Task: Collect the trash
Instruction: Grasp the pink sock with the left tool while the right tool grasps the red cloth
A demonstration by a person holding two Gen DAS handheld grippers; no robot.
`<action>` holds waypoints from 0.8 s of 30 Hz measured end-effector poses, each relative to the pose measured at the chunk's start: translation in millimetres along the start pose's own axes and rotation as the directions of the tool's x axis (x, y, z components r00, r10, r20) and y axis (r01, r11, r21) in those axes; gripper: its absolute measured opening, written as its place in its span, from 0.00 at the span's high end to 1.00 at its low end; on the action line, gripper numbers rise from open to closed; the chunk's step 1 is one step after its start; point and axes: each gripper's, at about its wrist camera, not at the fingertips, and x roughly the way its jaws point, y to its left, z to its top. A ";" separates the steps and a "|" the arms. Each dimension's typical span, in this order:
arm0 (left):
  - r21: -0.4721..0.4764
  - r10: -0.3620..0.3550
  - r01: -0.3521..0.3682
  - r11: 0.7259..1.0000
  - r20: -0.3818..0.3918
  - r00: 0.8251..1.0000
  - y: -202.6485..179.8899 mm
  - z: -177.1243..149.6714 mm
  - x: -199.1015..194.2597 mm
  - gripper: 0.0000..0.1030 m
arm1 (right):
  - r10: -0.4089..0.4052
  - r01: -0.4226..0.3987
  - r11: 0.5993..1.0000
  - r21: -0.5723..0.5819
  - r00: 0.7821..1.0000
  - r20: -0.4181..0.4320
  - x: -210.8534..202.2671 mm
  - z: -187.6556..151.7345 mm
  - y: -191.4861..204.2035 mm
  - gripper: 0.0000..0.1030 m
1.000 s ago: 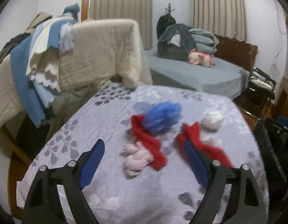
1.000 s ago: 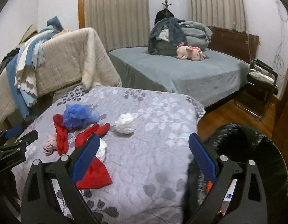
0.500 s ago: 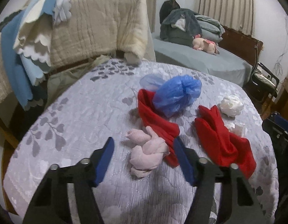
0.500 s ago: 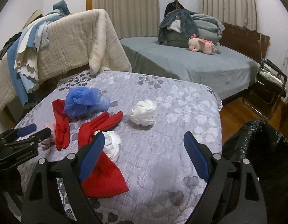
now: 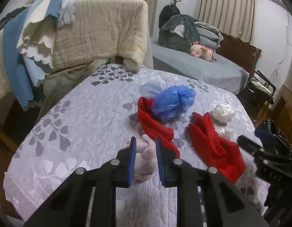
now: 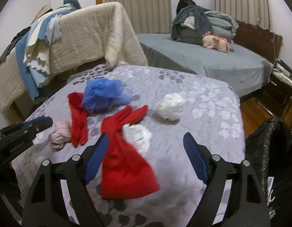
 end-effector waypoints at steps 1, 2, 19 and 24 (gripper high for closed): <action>0.002 -0.003 0.003 1.000 -0.003 1.000 -0.5 -1.6 -0.8 0.81 | 0.008 -0.008 1.000 -0.002 1.000 -0.009 0.8 -2.8 3.7 0.24; 0.003 -0.006 0.006 1.000 -0.011 1.000 -0.5 -4.0 -0.5 0.81 | 0.012 -0.012 1.000 -0.004 1.000 -0.016 1.5 -4.6 6.3 0.24; -0.007 -0.024 0.024 1.000 -0.094 0.995 -4.2 -15.3 34.9 0.50 | -0.016 0.016 1.000 -0.003 0.998 -0.055 9.2 -14.7 -2.9 0.25; -0.014 -0.038 0.037 0.999 -0.082 0.996 -4.6 -15.8 31.8 0.62 | -0.003 0.002 1.000 -0.010 0.998 -0.060 9.5 -16.2 -0.4 0.27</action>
